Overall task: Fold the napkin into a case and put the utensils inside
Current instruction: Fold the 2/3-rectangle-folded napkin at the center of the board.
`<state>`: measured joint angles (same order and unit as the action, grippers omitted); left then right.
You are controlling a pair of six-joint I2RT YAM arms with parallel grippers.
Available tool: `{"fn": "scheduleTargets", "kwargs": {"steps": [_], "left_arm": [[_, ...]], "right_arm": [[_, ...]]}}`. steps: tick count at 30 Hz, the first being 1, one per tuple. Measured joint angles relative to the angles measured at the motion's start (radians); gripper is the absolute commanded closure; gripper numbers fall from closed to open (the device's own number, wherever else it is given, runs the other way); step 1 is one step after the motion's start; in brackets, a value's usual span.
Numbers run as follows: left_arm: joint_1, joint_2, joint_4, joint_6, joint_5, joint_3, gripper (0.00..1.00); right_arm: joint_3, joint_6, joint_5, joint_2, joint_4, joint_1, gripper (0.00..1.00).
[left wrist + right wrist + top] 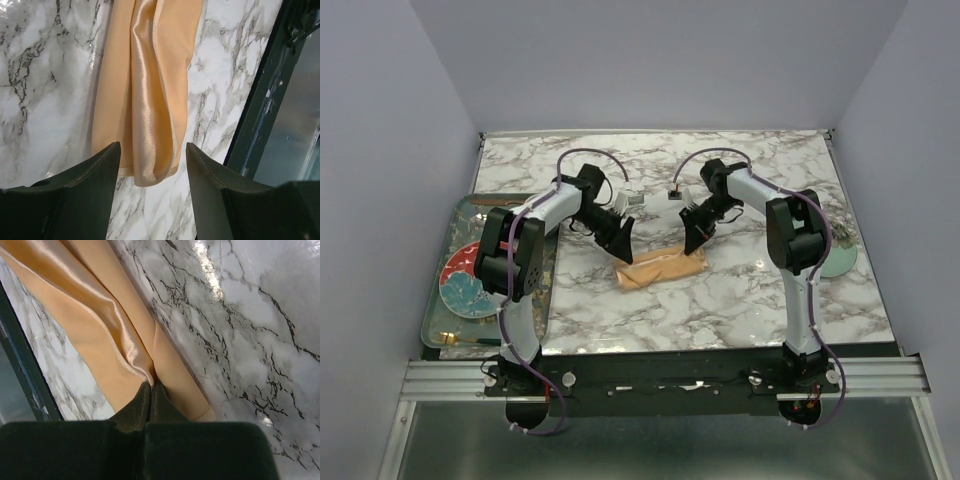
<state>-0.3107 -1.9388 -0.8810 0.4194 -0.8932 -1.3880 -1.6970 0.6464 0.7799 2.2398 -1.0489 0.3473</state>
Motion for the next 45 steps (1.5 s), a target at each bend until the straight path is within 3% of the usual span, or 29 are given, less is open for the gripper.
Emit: {"fn": "scheduleTargets", "kwargs": {"steps": [14,17,21,24,36,45], "left_arm": [[-0.023,0.0,-0.031,-0.018,0.051,0.041,0.44],[-0.026,0.0,-0.038,-0.029,0.052,0.046,0.57],[-0.032,0.0,-0.042,-0.037,0.051,0.046,0.82],[-0.032,0.0,-0.045,-0.041,0.052,0.039,0.91],[-0.032,-0.007,-0.046,-0.024,0.14,-0.048,0.95],[-0.031,-0.122,-0.026,-0.016,0.243,-0.109,0.94]], "right_arm": [[0.0,-0.023,-0.003,0.01,0.0,-0.002,0.99],[-0.001,-0.029,-0.007,0.012,0.0,-0.002,0.99],[-0.013,-0.039,-0.012,0.024,-0.007,-0.002,0.99],[-0.022,-0.047,-0.024,0.029,-0.016,-0.002,0.99],[-0.06,-0.053,-0.08,0.045,-0.05,0.015,0.99],[-0.087,-0.058,-0.098,0.06,-0.075,0.024,0.99]]}}
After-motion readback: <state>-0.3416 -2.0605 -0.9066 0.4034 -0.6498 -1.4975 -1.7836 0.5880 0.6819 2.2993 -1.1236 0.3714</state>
